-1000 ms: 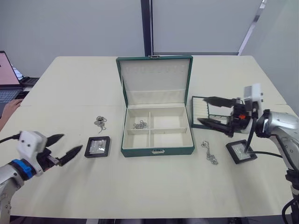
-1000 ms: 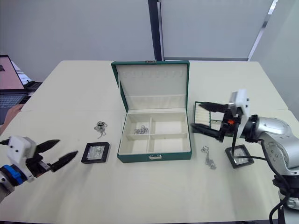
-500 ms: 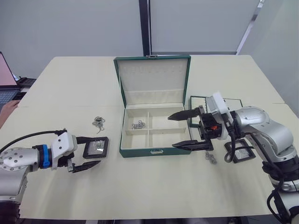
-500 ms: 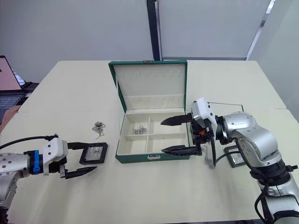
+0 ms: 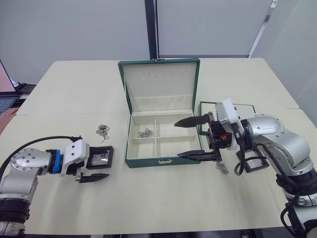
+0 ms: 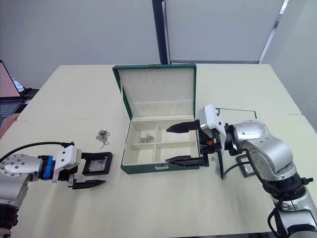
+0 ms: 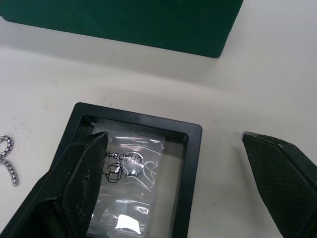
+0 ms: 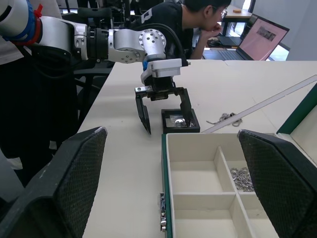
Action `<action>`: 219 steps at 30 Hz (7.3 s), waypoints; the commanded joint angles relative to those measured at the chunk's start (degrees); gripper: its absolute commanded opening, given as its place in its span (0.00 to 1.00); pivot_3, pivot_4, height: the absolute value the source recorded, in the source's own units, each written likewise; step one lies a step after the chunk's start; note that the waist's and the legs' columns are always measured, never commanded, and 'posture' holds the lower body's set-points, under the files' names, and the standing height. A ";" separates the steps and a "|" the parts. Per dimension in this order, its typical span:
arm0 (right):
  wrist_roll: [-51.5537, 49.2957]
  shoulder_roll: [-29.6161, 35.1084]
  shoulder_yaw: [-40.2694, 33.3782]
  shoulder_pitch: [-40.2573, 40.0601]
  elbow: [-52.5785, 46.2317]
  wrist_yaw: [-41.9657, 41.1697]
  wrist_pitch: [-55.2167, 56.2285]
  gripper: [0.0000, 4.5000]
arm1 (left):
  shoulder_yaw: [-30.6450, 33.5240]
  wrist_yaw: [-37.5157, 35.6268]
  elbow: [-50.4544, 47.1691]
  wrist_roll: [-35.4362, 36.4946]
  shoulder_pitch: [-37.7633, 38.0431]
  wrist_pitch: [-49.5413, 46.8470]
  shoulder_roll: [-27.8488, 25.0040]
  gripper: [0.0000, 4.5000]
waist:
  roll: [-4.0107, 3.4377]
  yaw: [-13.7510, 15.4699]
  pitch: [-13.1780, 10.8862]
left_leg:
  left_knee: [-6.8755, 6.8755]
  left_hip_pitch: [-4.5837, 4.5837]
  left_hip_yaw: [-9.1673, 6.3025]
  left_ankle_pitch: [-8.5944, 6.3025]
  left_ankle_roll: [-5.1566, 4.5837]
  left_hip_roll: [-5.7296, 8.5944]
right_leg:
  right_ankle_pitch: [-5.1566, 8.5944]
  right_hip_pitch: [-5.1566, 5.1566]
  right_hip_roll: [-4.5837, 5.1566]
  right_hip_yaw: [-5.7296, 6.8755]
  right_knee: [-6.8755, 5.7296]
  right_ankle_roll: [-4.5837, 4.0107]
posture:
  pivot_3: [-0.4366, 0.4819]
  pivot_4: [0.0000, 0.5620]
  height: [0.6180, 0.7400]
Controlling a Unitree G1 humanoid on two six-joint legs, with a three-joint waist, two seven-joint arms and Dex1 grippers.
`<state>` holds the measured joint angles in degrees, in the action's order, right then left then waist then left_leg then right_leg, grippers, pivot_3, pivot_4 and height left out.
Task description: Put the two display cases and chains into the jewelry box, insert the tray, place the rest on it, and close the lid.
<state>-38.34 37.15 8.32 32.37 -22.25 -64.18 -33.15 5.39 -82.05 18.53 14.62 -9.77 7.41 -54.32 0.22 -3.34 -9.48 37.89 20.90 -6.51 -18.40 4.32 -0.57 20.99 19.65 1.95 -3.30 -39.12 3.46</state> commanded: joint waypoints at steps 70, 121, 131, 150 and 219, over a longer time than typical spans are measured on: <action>-2.17 5.33 -10.79 4.08 2.50 1.76 -1.29 1.00 | -11.72 8.82 -29.44 11.61 -32.35 -44.46 -0.75 0.00 | -0.01 -0.04 -0.13 | 0.09 0.02 -0.66 0.02 0.03 0.11 | -0.10 -0.13 0.01 0.93 -0.30 -0.17 | 0.48 0.27 1.00; -2.45 11.18 -20.66 -12.58 -8.57 15.17 -3.81 1.00 | -29.92 12.63 -5.88 -13.36 -40.33 -29.75 24.85 0.00 | 0.03 0.68 -0.15 | 0.20 0.04 -0.52 0.09 -0.07 0.12 | -0.10 -0.47 0.04 0.90 0.05 -0.17 | 0.48 0.27 1.00; -2.72 11.06 -20.75 -13.07 -9.19 15.76 -4.18 1.00 | -30.17 12.30 -6.01 -13.94 -39.44 -31.18 25.46 0.00 | 0.04 0.70 -0.15 | 0.20 0.04 -0.52 0.09 -0.07 0.12 | -0.10 -0.48 0.05 0.92 0.05 -0.17 | 0.48 0.27 1.00; -3.05 11.08 -20.51 -13.03 -9.16 15.98 -3.97 1.00 | -27.90 13.06 -6.04 -13.16 -41.34 -31.38 26.84 0.39 | 0.04 1.10 -0.16 | 0.20 0.04 -0.52 0.09 -0.08 0.12 | -0.10 -0.48 0.05 0.91 0.06 -0.17 | 0.48 0.27 1.00; 20.56 -7.77 -35.94 -24.87 32.37 41.28 38.12 1.00 | 33.54 75.08 -34.45 1.55 13.48 -29.40 36.14 0.99 | -0.01 1.52 0.06 | 0.13 -0.12 0.08 0.10 -0.05 -0.07 | -0.10 -0.44 0.20 0.64 0.06 -0.17 | 0.48 0.27 1.00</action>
<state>-17.67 27.54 -27.74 7.06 14.35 -21.97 3.58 38.56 -7.77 -13.66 15.63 3.79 -23.26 -18.04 0.21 -1.82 -9.42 38.02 20.78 -6.42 -18.30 4.27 -0.64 20.89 19.21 2.16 -2.67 -39.05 3.29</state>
